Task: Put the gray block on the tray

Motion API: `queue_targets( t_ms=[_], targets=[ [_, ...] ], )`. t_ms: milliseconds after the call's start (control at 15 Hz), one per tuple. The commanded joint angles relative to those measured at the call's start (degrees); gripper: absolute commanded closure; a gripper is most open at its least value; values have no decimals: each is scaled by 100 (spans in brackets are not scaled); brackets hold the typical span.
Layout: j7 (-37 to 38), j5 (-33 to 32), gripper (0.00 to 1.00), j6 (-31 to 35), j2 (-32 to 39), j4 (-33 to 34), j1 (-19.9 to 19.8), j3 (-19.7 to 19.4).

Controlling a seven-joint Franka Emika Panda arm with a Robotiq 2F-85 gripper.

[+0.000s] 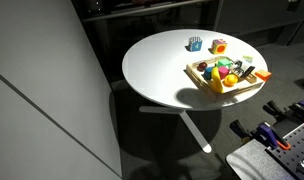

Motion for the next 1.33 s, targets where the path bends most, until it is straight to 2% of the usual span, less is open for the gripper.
queue_targets(
  t_ms=[0, 600, 1000, 1267],
  targets=[
    [302, 38, 0, 356, 533, 434, -127, 10],
    [621, -81, 0, 1683, 1475, 727, -323, -113],
    [214, -265, 0, 2214, 2020, 821, -350, -331],
    [-423, -393, 0, 2607, 2410, 910, -358, -525]
  ],
)
